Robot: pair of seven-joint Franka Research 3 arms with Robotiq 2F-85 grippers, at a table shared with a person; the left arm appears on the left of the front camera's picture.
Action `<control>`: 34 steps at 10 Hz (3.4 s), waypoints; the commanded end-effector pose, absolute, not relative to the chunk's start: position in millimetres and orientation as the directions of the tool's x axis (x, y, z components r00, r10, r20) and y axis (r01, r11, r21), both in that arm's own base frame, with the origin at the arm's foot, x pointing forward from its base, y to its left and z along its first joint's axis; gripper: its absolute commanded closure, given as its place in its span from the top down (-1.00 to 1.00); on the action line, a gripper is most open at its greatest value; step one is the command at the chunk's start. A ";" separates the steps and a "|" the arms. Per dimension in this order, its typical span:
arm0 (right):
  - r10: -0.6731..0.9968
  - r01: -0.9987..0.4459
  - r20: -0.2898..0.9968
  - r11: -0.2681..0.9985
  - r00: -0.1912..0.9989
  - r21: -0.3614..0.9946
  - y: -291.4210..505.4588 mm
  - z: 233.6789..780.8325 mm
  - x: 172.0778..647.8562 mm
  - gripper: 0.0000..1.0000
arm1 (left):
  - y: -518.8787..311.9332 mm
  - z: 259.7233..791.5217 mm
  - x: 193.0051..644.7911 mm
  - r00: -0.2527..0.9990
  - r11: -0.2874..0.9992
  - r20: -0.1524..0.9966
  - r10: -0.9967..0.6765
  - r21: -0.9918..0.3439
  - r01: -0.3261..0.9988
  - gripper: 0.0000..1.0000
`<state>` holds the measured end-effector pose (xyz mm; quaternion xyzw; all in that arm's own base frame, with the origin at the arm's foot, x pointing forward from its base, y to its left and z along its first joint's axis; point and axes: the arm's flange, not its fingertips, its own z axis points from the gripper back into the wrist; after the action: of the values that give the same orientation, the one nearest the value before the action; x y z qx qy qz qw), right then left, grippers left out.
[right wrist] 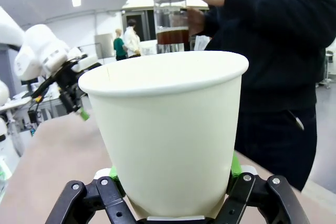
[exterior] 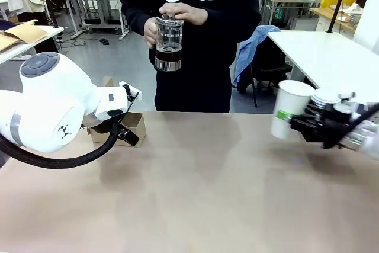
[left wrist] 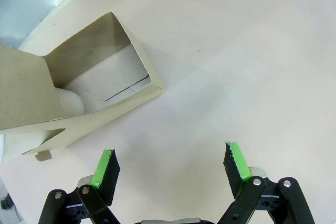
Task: Pour a drink into a cup and package it in a carrier.
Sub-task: Pick up the 600 ml Paper Cup and place it in the middle top area of the table, then when a person places the Paper Cup Lid on the 600 ml Paper Cup , lift the 600 ml Paper Cup.
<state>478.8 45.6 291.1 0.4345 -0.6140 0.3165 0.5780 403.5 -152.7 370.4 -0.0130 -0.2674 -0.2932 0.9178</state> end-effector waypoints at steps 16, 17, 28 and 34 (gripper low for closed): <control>-0.116 -0.889 0.993 0.452 0.025 0.075 143.6 244.9 574.0 0.61 | -152.0 370.4 403.5 0.686 0.828 0.499 -0.530 0.131 0.544 1.00; -0.116 -0.889 0.993 0.452 0.025 0.075 143.6 244.9 574.0 0.61 | -152.0 370.4 403.5 0.686 0.828 0.499 -0.530 0.131 0.544 1.00; -0.116 -0.889 0.993 0.452 0.025 0.075 143.6 244.9 574.0 0.61 | -152.0 370.4 403.5 0.686 0.828 0.499 -0.530 0.131 0.544 1.00; -0.116 -0.889 0.993 0.452 0.025 0.075 143.6 244.9 574.0 0.61 | -152.0 370.4 403.5 0.686 0.828 0.499 -0.530 0.131 0.544 1.00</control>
<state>573.8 142.9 243.8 0.4081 -0.6146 0.3305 0.5886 403.6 -152.4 370.2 -0.0127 -0.2673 -0.2930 0.9179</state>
